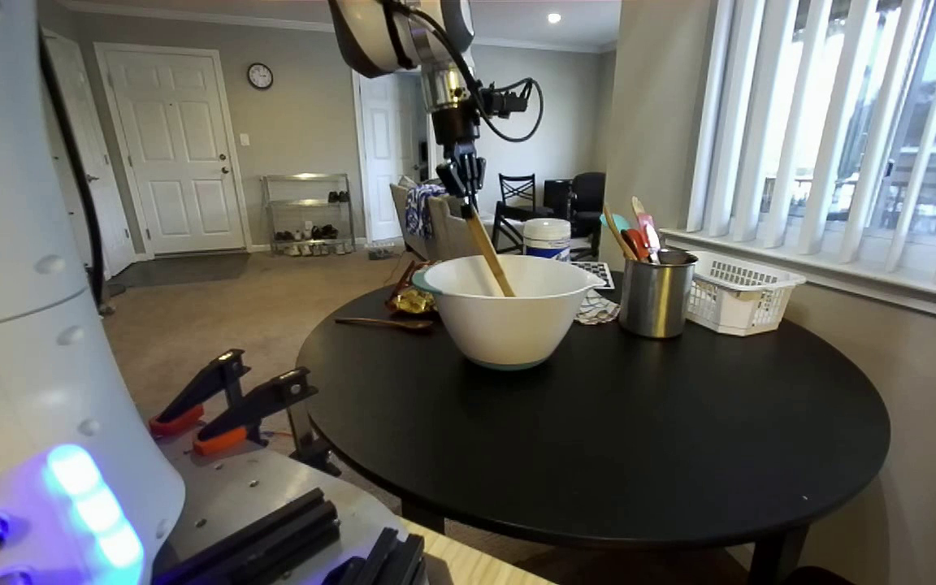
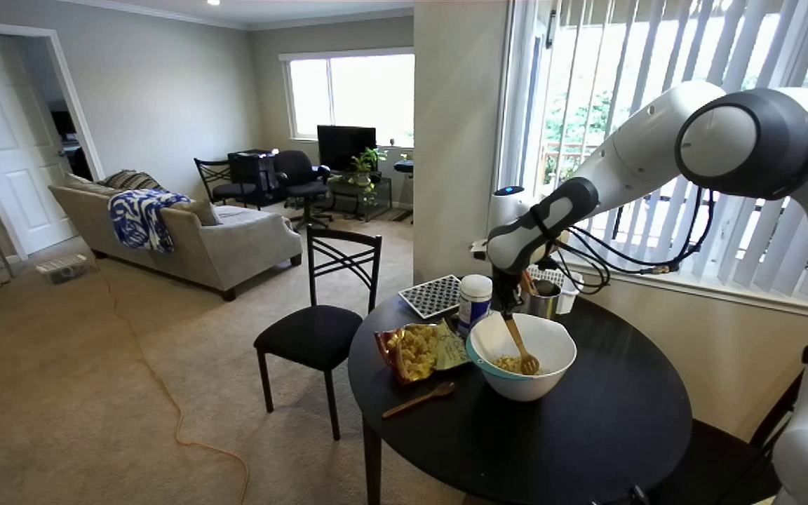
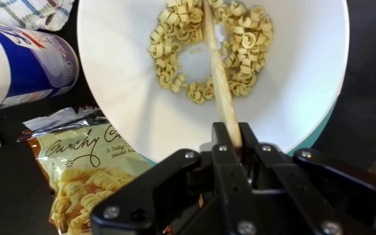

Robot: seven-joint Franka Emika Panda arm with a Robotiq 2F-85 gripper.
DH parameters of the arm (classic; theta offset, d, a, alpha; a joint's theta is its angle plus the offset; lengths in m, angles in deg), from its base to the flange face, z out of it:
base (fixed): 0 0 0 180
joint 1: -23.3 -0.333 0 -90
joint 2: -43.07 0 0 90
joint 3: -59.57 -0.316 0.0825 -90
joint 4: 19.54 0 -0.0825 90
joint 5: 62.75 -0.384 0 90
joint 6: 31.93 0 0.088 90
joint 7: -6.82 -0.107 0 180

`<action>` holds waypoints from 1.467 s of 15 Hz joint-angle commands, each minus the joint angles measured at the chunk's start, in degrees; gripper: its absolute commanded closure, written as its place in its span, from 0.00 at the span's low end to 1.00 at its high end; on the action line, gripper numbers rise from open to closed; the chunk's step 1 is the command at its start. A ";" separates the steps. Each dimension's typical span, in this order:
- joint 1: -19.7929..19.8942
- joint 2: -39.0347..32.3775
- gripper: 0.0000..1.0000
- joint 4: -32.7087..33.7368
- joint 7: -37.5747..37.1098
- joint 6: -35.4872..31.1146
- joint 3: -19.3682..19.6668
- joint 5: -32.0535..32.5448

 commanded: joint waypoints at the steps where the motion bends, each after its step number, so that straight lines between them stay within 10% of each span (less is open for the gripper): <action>1: -0.96 1.86 0.97 -3.65 -6.95 -8.06 0.82 1.57; 22: 0.89 3.82 0.97 -5.63 -27.32 -8.33 -4.70 -13.51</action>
